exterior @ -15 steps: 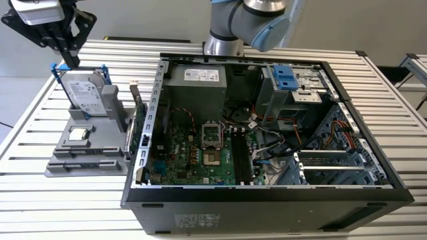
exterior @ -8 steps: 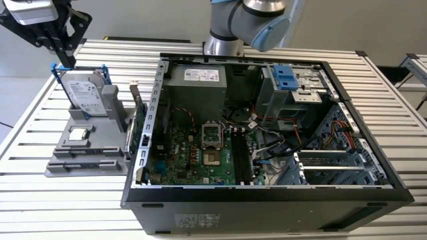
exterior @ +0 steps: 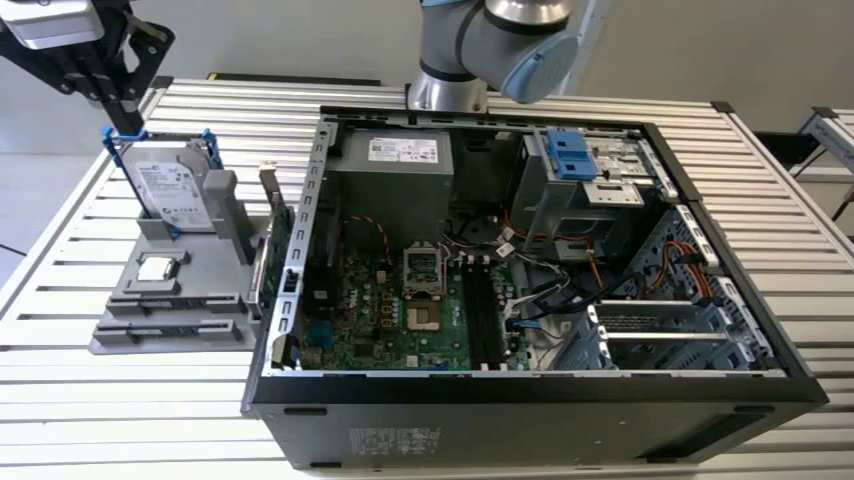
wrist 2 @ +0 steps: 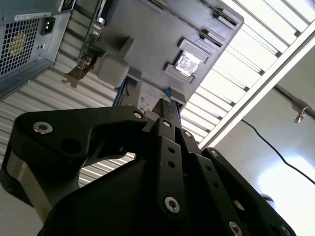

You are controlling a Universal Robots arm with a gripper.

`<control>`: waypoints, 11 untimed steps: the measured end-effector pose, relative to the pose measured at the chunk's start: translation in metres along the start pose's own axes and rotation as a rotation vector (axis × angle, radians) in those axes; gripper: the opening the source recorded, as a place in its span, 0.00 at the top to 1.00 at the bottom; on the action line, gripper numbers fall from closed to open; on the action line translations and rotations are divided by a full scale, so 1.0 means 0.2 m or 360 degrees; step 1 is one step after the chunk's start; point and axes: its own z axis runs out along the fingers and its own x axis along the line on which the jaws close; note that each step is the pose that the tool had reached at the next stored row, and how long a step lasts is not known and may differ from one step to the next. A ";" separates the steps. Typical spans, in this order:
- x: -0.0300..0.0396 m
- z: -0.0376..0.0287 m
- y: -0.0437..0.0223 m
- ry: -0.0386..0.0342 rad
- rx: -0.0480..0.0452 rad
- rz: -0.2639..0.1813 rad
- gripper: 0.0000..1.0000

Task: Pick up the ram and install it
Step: 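Reach for the ram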

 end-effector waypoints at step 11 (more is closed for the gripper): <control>0.004 0.000 -0.009 0.0000 0.0000 0.0000 1.00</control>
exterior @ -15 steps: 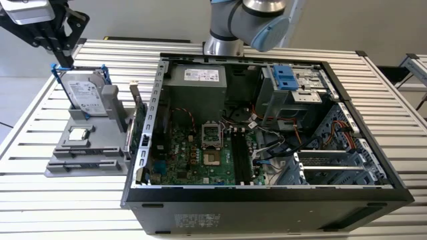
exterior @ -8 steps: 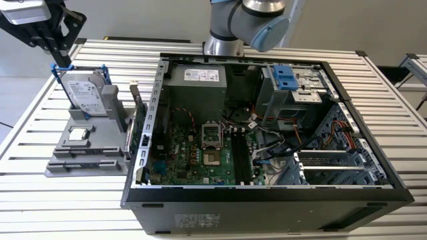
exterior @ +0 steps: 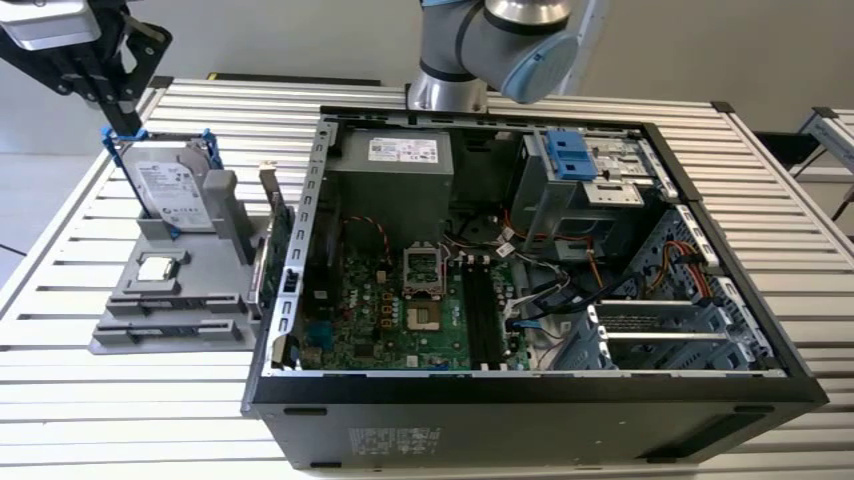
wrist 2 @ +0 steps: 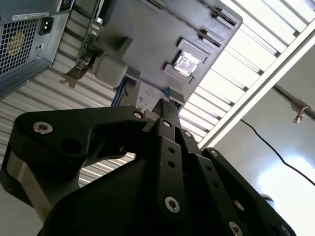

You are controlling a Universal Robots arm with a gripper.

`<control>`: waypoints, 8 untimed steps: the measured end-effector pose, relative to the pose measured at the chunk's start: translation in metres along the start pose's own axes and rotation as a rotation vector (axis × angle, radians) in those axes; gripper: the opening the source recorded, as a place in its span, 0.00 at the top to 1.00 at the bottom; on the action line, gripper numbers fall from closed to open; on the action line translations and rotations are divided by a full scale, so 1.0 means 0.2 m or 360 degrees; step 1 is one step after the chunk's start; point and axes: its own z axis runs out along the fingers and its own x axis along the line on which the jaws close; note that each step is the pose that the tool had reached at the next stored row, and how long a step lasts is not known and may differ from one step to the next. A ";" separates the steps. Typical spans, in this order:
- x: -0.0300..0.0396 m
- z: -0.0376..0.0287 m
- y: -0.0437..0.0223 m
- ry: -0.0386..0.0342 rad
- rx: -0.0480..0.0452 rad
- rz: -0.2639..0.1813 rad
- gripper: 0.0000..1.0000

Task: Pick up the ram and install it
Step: 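Reach for the ram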

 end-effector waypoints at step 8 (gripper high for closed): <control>-0.006 -0.001 -0.035 0.0002 0.0000 0.0000 1.00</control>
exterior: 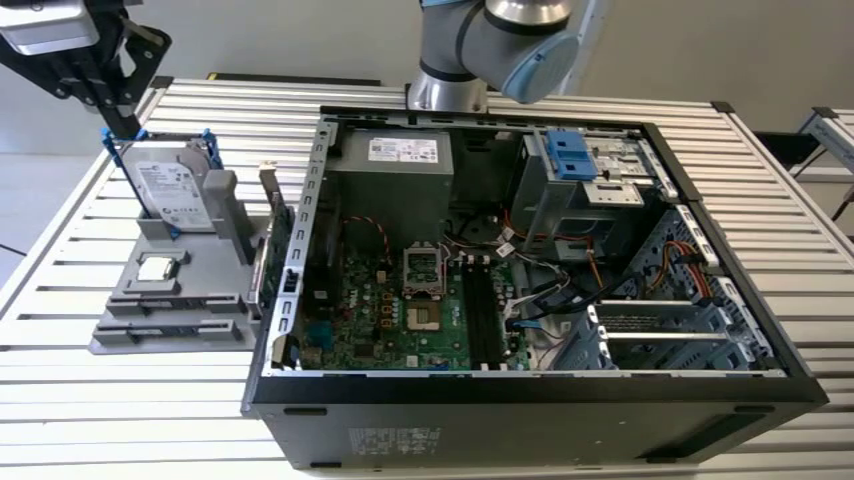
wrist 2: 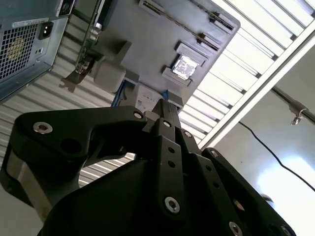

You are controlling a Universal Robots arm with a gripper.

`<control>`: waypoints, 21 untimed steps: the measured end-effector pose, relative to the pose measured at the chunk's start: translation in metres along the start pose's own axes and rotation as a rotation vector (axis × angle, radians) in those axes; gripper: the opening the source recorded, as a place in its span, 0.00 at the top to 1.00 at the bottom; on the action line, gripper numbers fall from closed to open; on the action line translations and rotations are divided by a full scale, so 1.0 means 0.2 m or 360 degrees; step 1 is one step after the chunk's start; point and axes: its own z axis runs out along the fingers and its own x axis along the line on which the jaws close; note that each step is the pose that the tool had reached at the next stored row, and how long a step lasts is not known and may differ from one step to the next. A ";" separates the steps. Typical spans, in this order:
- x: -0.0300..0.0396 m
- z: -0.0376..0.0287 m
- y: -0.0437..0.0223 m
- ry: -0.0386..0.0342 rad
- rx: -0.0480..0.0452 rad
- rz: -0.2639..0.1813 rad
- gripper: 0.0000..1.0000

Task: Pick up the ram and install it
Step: 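Reach for the ram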

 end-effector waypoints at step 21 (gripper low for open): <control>0.000 -0.003 -0.104 0.0005 0.0000 0.0000 1.00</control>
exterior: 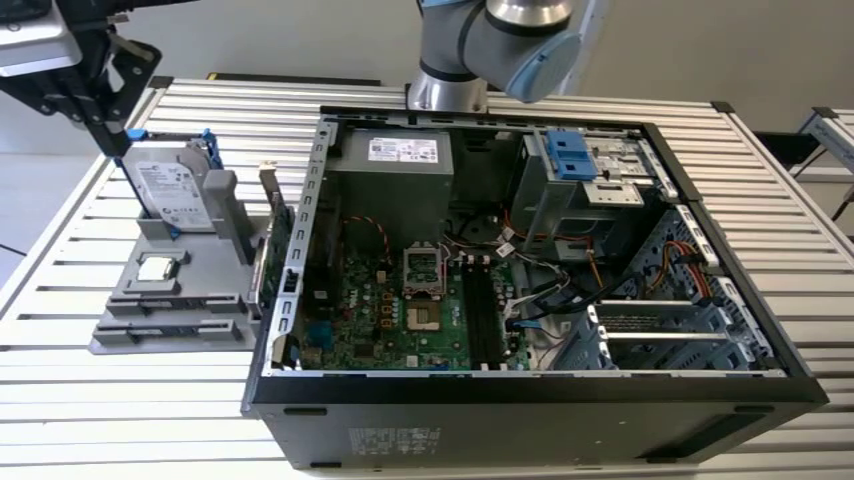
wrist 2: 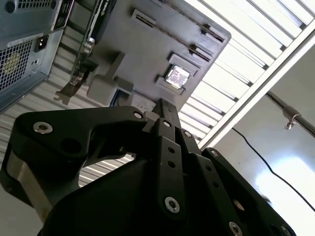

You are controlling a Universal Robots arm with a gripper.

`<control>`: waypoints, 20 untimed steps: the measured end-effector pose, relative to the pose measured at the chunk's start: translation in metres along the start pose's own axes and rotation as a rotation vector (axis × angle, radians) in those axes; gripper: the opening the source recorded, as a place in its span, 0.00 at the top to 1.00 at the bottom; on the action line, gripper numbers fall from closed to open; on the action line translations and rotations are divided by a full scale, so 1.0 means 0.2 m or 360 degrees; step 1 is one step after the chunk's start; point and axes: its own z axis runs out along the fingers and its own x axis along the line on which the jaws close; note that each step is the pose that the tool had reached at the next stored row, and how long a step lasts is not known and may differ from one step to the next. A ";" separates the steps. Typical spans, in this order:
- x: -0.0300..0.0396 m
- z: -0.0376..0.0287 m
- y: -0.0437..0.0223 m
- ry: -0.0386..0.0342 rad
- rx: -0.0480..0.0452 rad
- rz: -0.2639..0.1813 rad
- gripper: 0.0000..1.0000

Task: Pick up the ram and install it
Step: 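Reach for the ram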

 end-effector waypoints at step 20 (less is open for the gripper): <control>0.000 -0.004 -0.103 0.0002 0.0000 0.0000 1.00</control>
